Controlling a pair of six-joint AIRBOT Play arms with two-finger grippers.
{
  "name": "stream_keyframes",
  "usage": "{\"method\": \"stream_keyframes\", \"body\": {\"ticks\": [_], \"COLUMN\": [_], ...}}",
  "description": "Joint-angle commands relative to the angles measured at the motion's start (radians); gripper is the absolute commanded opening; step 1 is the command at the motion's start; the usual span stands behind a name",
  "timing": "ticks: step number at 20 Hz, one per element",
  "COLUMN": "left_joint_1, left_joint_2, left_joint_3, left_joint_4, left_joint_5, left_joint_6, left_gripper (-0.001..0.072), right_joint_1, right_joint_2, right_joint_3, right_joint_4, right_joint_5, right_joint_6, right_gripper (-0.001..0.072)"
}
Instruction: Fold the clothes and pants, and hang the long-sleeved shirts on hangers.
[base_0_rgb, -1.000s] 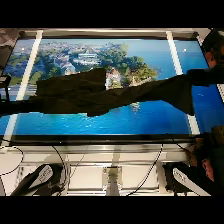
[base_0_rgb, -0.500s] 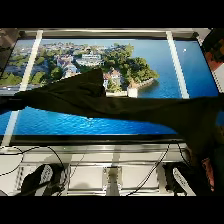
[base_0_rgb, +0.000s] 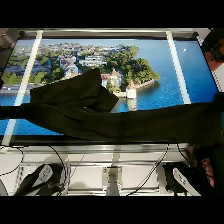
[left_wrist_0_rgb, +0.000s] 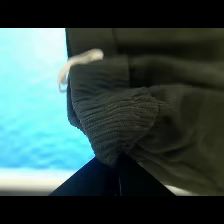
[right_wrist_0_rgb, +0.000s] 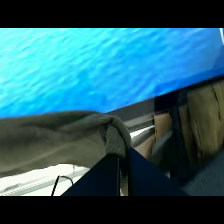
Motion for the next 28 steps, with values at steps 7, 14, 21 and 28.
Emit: {"method": "stream_keyframes", "body": {"ticks": [7,14,21,28], "left_joint_1": [-0.003,0.051,0.068,0.068], "left_joint_2": [-0.123,-0.123,-0.124,-0.124], "left_joint_3": [-0.002,-0.081,-0.087,-0.088], "left_joint_4": [0.081,0.082,0.081,0.049], "left_joint_5": [0.027,0.165,0.19,0.222], "left_joint_6": [-0.001,-0.123,-0.202,-0.274], "left_gripper": [0.0049,0.0048,0.0049,0.005], "right_joint_1": [-0.001,-0.123,-0.253,-0.262], "right_joint_2": [-0.392,-0.534,-0.585,-0.585], "right_joint_3": [-0.093,-0.204,-0.203,-0.203], "right_joint_4": [0.078,0.127,0.095,0.101], "right_joint_5": [-0.265,-0.587,-0.719,-0.928], "right_joint_6": [0.018,0.158,0.243,0.238], "right_gripper": [0.0017,0.0017,0.0018,0.0021]}}
